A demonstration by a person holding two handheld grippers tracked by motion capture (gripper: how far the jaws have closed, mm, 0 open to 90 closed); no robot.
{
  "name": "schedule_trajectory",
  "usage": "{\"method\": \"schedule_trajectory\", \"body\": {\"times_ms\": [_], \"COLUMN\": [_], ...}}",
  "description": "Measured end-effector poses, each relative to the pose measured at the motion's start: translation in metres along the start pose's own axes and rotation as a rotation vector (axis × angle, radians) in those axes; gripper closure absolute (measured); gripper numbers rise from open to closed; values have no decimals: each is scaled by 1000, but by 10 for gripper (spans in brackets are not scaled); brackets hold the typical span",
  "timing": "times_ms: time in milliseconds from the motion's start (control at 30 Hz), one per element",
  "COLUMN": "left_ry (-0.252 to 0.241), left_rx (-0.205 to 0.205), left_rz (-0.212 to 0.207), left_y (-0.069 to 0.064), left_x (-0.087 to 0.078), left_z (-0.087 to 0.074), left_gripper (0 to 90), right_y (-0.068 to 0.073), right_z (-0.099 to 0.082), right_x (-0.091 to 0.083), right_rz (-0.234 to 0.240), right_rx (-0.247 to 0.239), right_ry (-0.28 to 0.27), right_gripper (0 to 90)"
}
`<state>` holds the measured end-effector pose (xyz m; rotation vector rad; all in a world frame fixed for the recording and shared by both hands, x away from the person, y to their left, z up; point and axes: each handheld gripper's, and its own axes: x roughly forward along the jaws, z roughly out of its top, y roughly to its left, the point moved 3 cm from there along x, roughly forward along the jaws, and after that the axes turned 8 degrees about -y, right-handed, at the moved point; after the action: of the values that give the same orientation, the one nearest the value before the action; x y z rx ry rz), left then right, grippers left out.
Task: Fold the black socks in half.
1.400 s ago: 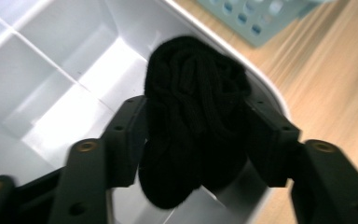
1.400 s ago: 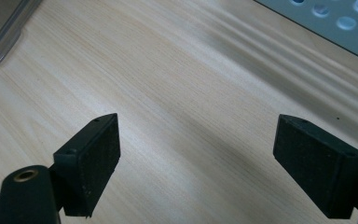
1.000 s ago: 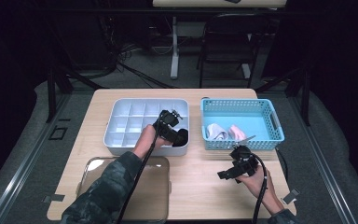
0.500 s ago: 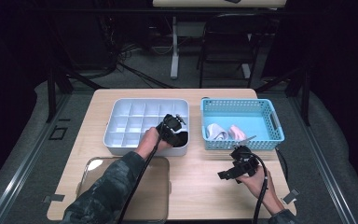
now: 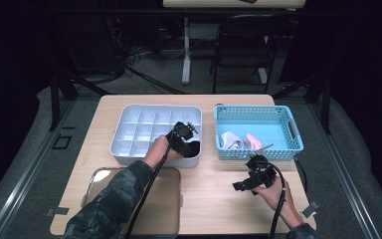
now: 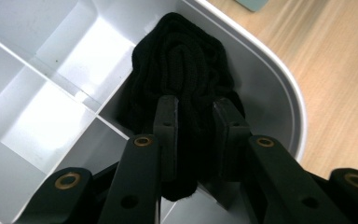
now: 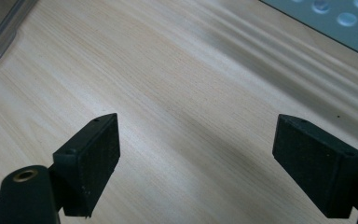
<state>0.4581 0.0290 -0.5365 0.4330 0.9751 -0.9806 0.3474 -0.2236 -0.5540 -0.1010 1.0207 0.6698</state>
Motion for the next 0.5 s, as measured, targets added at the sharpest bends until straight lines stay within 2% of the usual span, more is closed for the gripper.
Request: {"method": "schedule_trajectory", "body": {"times_ms": [133,167,200,267,333,500], "left_ry": [-54,-75,-91,-105,-136,-172], "left_rx": [-27,-43,-51,-41,-55,-68], "left_rz": [-27,-34,-30,5,22,42], "left_y": [1,2,1,2,3,5], "left_x": [-4,-4,-5,-9,-13,-22], "left_z": [-2,-2,-1,0,2,2], "left_gripper": [686,648,608,540,462,359], "right_y": [-2,-1,-2,-3,-4,-3], "right_z": [0,0,0,1,1,1], "right_x": [-2,-2,-3,-3,-4,-7], "right_rz": [-2,-1,-6,0,3,0], "right_rx": [2,10,7,10,2,12], "right_ry": [-9,-19,-18,-16,-6,-30], "right_gripper": [144,144,145,145,145,146]}}
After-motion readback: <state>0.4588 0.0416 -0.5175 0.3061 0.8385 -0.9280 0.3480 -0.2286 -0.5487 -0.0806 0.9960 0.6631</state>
